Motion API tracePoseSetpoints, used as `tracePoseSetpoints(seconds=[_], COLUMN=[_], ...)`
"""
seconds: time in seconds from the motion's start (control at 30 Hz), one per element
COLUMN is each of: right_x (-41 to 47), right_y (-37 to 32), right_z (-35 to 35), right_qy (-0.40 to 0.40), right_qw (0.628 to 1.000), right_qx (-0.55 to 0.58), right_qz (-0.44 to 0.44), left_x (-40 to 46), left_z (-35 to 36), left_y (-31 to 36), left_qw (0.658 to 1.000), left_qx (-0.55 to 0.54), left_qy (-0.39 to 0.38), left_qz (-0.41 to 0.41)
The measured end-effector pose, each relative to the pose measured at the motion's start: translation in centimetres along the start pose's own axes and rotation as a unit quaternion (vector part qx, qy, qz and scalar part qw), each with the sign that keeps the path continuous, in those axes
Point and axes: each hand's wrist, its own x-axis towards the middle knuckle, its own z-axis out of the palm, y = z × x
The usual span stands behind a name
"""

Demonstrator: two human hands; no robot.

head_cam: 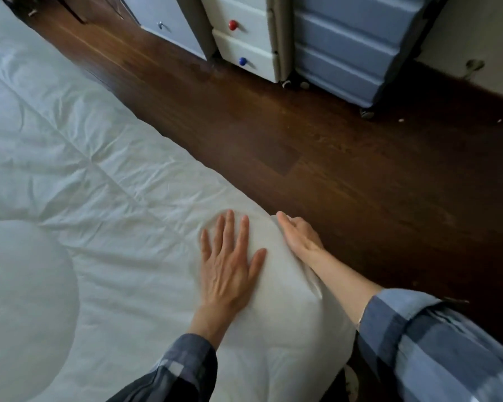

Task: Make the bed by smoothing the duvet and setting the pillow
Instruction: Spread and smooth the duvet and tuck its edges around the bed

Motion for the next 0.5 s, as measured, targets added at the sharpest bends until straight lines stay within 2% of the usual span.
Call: tracePoseSetpoints(seconds=[0.13,0.2,0.27,0.37,0.4,0.5], right_x=[2.6,2.3,1.9,3.4,3.9,4.7], right_y=[-3.4,-3.3,-2.0,-0.9,-1.0,-3.0], right_z=[2.0,2.6,2.2,0.2,0.4,2.7], right_qy=[-0.063,-0.058,-0.004,0.088,0.079,-0.016], right_qw=[0.992,0.981,0.976,0.965,0.959,0.950], right_qx=[-0.110,-0.182,-0.207,-0.242,-0.268,-0.311], right_qz=[-0.018,-0.038,-0.062,-0.042,-0.041,-0.013], left_x=[2.0,2.1,1.9,3.3,3.8,5.8], left_z=[-0.6,-0.7,-0.5,-0.4,-0.4,-1.0], left_y=[-3.2,-4.3,-5.0,-5.1,-5.3,-6.9], left_qw=[0.992,0.987,0.988,0.989,0.988,0.983], left_qx=[-0.001,-0.021,-0.029,-0.018,-0.017,-0.029], left_qy=[0.038,0.033,0.024,0.004,0.000,0.006], left_qz=[-0.116,-0.154,-0.152,-0.145,-0.150,-0.179])
